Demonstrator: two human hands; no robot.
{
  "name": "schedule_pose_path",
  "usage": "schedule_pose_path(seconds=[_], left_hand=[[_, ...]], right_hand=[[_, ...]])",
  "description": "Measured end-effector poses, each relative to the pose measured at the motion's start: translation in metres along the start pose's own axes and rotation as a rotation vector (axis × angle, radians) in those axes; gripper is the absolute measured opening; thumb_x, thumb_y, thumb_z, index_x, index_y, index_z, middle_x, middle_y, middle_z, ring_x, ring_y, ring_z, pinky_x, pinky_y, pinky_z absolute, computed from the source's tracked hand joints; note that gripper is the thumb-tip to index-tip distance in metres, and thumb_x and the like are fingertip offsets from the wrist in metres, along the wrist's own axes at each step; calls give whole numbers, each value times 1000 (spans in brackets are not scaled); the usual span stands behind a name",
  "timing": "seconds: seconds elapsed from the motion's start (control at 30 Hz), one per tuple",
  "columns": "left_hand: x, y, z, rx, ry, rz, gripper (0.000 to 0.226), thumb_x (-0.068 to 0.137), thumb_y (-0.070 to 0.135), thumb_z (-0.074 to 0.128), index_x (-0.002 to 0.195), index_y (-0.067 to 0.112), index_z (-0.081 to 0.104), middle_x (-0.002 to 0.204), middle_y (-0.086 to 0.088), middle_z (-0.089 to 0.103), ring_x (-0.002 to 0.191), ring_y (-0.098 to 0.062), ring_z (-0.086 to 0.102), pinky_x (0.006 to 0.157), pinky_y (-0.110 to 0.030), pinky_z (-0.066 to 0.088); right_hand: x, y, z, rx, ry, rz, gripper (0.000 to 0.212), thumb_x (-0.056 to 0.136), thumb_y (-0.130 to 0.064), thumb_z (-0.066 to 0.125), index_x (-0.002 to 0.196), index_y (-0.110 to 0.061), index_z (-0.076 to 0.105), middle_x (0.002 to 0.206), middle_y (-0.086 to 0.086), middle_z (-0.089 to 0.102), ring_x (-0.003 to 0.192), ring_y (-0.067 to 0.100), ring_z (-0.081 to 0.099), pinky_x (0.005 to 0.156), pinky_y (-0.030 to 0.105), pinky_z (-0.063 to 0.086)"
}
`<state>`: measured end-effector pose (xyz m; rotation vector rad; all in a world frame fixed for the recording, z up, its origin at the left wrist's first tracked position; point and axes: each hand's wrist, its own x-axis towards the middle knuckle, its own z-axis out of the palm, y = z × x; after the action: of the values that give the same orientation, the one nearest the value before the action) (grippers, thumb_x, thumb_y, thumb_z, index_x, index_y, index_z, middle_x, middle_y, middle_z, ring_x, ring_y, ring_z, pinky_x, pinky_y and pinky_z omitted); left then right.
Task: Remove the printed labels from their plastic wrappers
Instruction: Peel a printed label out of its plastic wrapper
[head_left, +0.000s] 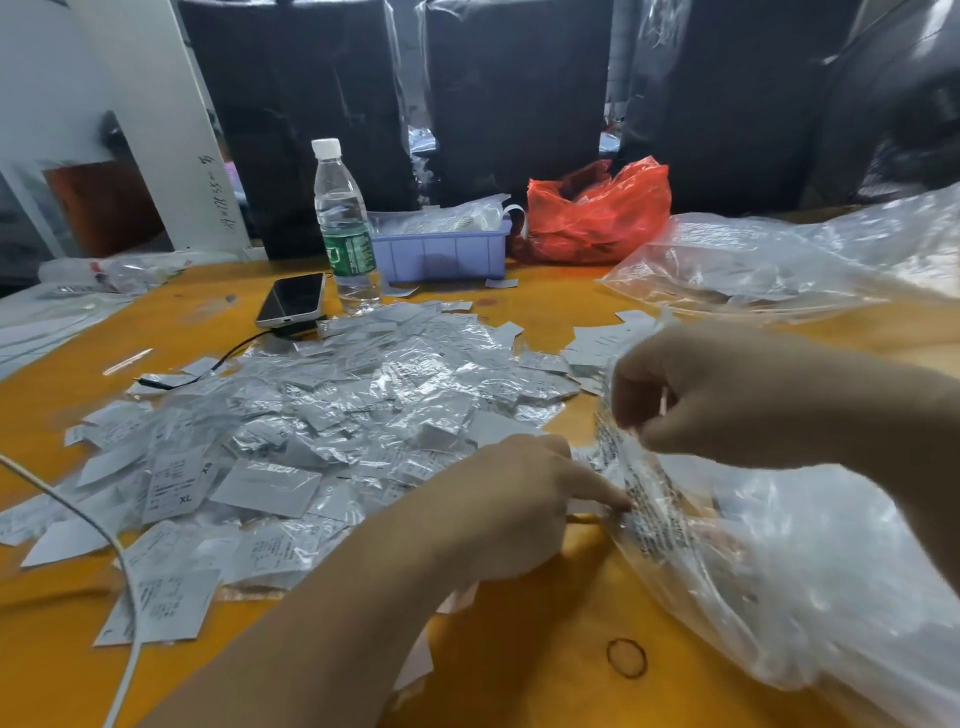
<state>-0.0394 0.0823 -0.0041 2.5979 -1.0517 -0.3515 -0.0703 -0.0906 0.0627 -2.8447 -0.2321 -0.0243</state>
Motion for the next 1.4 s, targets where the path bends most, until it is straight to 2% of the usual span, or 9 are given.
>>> schedule_pose_path(seconds=[0.13,0.3,0.5,0.6,0.73,0.83,1.07,1.27,1.4], left_hand=[[1,-1,1,5,-6,5,58,98,6,36,129,51,55,96,17,39,100,-11,43,81,-25,39],[-3,-6,0,-150,28,17,48,100,12,39,123,49,60,108,22,48,106,-5,48,85,-20,42],[-6,-10,-2,-202,70,2,43,101,15,42,119,49,61,117,23,51,111,-3,48,87,-19,40],[-6,-10,-1,-210,76,-1,43,101,15,42,119,48,61,119,21,52,111,-4,49,92,-25,43],[-7,-10,-1,-224,82,-2,42,100,15,42,120,47,62,124,19,53,113,-2,49,91,-21,41],[-7,-10,-2,-243,98,-7,42,100,15,43,120,48,61,127,19,53,112,-3,50,89,-19,43],[-4,-8,-2,-237,130,-3,41,101,17,44,120,50,60,128,18,53,109,-3,52,86,-18,44],[-8,-11,-6,-310,279,-64,44,97,15,44,121,51,56,115,21,52,94,-6,62,68,-22,56],[-8,-17,-11,-409,417,-75,45,93,12,43,118,46,57,103,4,60,45,1,52,40,-14,34]], right_hand=[[-19,17,11,-212,-149,115,18,76,-12,64,79,-29,57,86,-8,61,73,7,58,58,24,48],[-25,28,34,-237,-155,131,14,74,-25,61,83,-15,63,87,2,62,79,21,62,75,45,55],[-26,31,43,-186,-56,133,19,73,-8,57,58,-15,49,64,-2,52,60,17,54,52,33,43],[-25,32,46,-165,-24,131,26,74,-6,55,55,-19,44,62,-5,47,59,11,49,52,28,39],[-22,36,50,-116,1,109,12,85,-19,50,87,-28,57,94,-12,51,86,10,55,77,32,50],[-20,35,51,-129,-91,143,25,88,-28,47,110,-27,58,114,-9,51,102,14,57,90,36,49],[-20,37,55,-111,137,93,15,84,-13,53,70,-17,56,76,-8,53,74,14,53,70,39,51],[-16,36,36,-67,422,-31,20,83,-7,62,67,-19,59,64,-7,58,62,15,55,60,40,51],[-7,20,21,182,522,-144,30,85,-17,69,60,-27,55,52,-13,54,49,6,48,49,15,35]])
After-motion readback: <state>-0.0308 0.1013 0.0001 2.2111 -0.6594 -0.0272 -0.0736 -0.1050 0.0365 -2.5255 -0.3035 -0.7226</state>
